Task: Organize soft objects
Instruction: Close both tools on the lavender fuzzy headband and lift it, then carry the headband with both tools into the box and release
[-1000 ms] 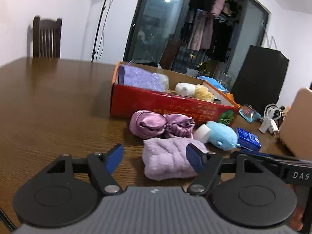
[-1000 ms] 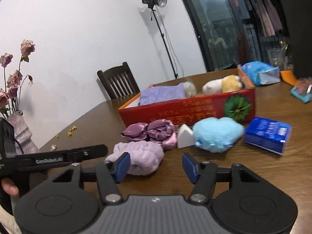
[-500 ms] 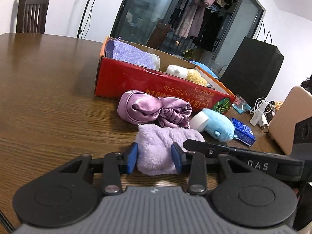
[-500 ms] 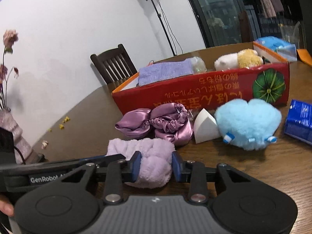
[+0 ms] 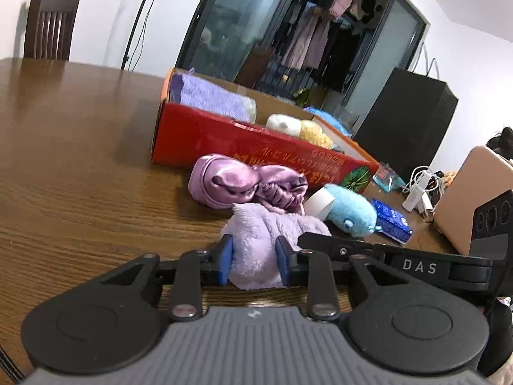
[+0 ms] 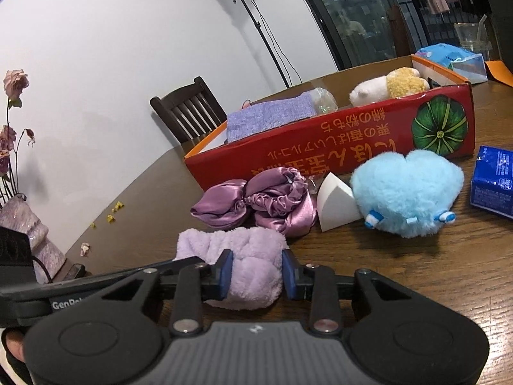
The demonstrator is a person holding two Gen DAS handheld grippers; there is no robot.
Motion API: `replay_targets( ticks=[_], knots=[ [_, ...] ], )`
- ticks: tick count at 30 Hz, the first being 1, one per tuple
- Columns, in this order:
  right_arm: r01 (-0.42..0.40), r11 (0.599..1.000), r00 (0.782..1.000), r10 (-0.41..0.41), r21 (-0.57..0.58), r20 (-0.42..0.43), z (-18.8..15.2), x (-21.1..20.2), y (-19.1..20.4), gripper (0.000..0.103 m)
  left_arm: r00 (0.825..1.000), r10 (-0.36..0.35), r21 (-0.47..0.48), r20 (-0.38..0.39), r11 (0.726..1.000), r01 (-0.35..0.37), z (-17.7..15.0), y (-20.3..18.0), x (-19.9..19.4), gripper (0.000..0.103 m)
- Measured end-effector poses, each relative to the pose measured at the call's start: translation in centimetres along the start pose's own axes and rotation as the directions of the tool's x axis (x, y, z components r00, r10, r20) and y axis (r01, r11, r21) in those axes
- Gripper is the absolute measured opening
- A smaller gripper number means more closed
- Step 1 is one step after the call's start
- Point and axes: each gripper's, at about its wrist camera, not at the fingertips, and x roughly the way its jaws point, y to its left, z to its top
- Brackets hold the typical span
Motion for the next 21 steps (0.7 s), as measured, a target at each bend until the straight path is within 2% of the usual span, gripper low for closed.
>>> replay_targets(
  ticks=[5,12,18,21],
  knots=[
    [0.004,1.000,0.999,-0.003,-0.015,0.037,-1.2,-1.9,0.7,0.028,1.000,-0.008,0.051,0.016,0.999,0.008,-0.9,-1.6,-1.6,0.025],
    [0.007,0.999,0.998,-0.005,-0.033,0.063,-3.1,-5.7,1.3,0.028,0.997,-0.059,0.066,0.049,0.996,0.056,-2.6,-4.4,-4.4,0.025],
    [0.003,0.999,0.992,0.001,-0.036,0.122,-2.9,-7.8,1.7,0.027,0.996,-0.079,0.114,0.044,0.991,0.074,-1.9,-6.2,-4.1,0.025],
    [0.016,0.999,0.993,-0.010,-0.047,0.119,-2.3,-8.3,1.4,0.027,0.992,-0.106,0.131,0.071,0.987,0.096,-1.4,-6.8,-3.5,0.025]
  ],
)
